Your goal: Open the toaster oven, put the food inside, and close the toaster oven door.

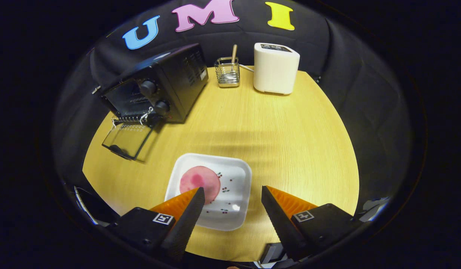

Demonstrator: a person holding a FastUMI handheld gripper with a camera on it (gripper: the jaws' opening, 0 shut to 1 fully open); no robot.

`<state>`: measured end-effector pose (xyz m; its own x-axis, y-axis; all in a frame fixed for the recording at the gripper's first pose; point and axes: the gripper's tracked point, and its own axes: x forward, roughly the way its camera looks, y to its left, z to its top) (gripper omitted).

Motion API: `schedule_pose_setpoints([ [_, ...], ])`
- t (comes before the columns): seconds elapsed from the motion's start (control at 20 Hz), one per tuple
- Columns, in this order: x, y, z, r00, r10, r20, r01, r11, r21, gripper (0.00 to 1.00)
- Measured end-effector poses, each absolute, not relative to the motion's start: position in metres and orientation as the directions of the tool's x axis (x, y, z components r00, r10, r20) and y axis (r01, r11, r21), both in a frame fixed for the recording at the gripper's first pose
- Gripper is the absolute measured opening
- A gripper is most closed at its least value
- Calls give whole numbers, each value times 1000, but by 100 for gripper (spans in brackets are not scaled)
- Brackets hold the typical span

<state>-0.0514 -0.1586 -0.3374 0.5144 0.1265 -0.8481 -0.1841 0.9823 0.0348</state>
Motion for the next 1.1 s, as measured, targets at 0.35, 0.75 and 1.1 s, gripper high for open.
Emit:
schedule_pose_setpoints([
  [0.35,-65,-180,-378,439,105,-892,-152,988,41,88],
  [0.75,-67,-173,-382,385,125,-914,-111,990,88,21],
  [1.1,-65,-169,-383,371,201,-907,25,974,226,5],
])
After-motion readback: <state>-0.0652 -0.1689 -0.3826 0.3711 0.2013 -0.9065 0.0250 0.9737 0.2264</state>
